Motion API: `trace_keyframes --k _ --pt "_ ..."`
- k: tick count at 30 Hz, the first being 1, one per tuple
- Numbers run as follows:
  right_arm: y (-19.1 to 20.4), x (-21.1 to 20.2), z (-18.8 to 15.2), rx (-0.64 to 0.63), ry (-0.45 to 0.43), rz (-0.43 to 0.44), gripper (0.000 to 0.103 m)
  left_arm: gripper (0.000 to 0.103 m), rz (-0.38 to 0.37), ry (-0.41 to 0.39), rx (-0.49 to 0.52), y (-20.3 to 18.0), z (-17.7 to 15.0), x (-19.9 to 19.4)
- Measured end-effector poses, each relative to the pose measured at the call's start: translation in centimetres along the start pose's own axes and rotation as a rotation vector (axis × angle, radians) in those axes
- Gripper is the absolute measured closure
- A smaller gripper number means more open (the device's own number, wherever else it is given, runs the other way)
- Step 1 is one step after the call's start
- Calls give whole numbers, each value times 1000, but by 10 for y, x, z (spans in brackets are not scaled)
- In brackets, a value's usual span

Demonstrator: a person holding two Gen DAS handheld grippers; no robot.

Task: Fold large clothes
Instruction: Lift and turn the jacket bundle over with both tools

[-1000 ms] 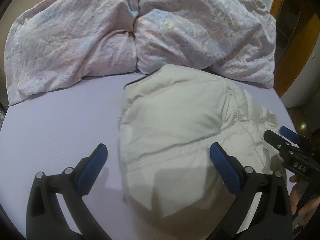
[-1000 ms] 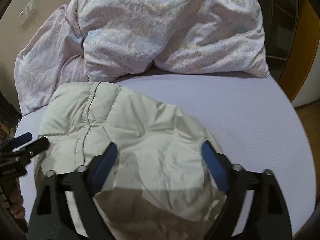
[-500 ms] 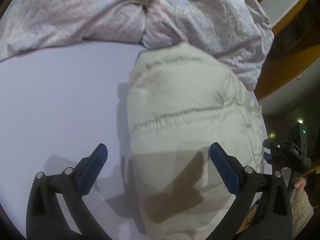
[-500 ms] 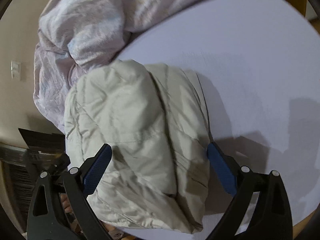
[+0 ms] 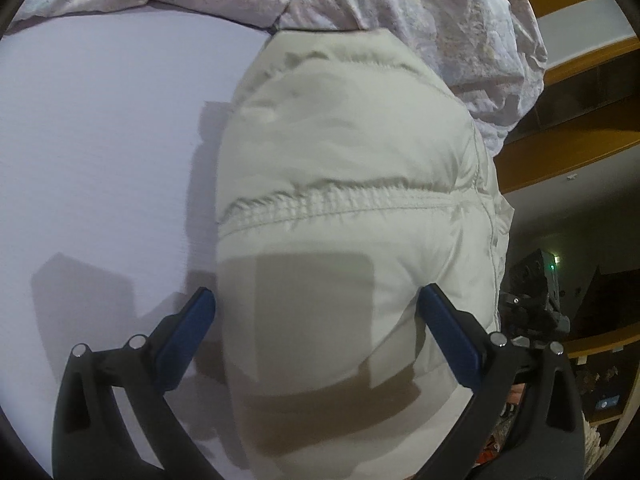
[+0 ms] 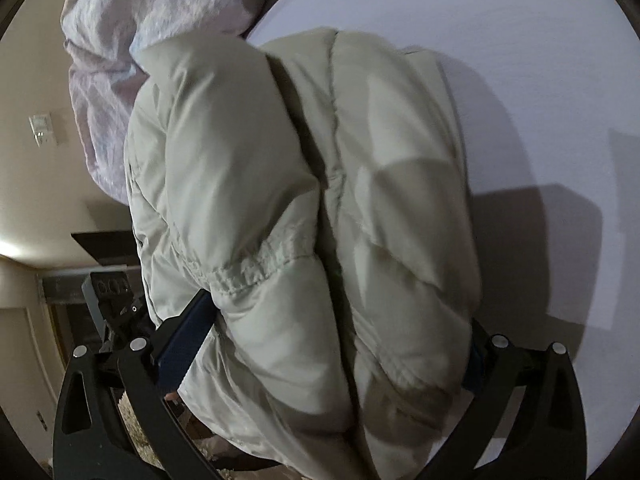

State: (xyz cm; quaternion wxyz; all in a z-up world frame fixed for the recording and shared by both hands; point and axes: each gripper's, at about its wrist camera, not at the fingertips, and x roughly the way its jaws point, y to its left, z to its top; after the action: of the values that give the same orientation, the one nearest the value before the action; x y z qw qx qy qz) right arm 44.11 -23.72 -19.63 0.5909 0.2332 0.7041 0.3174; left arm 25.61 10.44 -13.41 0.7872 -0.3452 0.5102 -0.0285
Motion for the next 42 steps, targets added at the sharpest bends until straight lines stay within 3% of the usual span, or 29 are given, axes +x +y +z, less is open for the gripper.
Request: trace_keyframes --k 7,11,16,23,27,34,42 --pt "12 9 -2 -34 11 10 1 2 2 -25 -14 -1 -1 9" --pt "18 16 -7 -37 26 65 1 2 1 -33 -21 -1 -2 8" --pt "28 20 -17 -44 6 149 3 18 -32 -38 -24 -3 -2 -3" --pt "50 27 -17 -65 -12 244 31 26 -15 -103 -1 1 11 -30" --pt "90 36 3 -131 -36 287 38 28 -5 -168 -16 13 31 -54" --pt "148 59 26 -236 -35 251 44 29 26 -242 -52 40 55 -79" --pt "158 93 30 -229 -53 141 46 30 140 -274 -10 64 71 -72"
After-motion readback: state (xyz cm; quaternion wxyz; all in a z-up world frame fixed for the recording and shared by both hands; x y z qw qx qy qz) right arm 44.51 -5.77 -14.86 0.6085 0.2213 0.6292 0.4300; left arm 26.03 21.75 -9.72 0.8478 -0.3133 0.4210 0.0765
